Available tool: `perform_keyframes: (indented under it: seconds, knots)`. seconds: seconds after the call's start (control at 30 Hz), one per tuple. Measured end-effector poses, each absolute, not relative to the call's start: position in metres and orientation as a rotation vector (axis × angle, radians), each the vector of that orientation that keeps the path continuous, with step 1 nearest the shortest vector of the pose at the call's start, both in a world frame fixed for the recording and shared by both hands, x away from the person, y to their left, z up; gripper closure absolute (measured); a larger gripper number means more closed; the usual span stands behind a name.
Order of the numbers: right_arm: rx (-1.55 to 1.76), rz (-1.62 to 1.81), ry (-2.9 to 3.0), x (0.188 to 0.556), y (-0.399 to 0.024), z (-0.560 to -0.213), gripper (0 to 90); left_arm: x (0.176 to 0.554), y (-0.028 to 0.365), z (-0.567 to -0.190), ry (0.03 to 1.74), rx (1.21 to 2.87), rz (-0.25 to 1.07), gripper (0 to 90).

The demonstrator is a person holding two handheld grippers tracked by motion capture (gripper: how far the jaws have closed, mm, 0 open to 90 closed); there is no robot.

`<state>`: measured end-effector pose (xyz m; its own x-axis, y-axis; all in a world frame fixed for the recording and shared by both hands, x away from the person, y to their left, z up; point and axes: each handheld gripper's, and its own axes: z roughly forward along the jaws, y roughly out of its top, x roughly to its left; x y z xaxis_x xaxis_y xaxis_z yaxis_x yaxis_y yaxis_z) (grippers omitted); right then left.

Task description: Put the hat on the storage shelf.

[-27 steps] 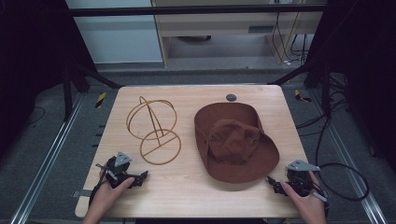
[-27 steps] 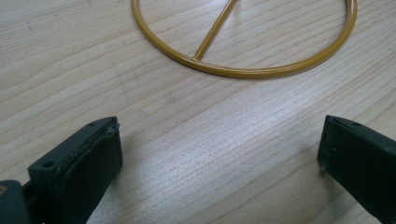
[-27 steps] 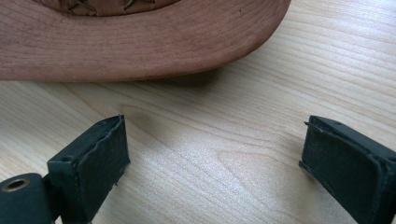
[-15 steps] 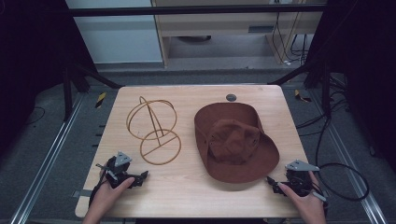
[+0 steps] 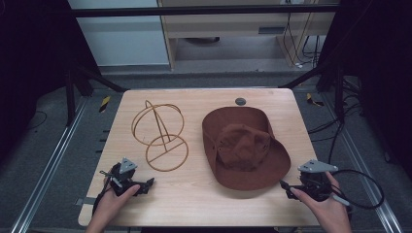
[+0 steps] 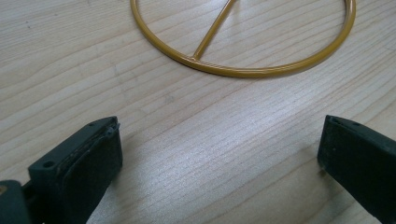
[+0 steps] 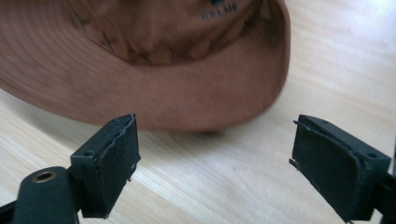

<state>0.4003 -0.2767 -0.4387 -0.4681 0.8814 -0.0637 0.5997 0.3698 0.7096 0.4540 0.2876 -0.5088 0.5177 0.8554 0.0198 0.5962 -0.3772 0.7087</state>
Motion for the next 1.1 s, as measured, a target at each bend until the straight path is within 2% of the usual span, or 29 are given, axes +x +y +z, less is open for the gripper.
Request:
perform_keyframes:
  seconds: [0.47, 0.7, 1.1]
  knots:
    - [1.165, 0.726, 2.374, 0.454, -0.240, -0.381, 20.1, 0.453, 0.287, -0.509, 1.177, 2.108, 0.514, 0.0]
    - [1.189, 0.671, 2.435, 0.487, -0.228, -0.368, 22.8, 0.453, 0.287, -0.509, 1.176, 2.110, 0.513, 0.0]
    - [1.165, 0.651, 2.504, 0.522, -0.198, -0.354, 18.4, 0.452, 0.288, -0.509, 1.169, 2.115, 0.511, 0.0]
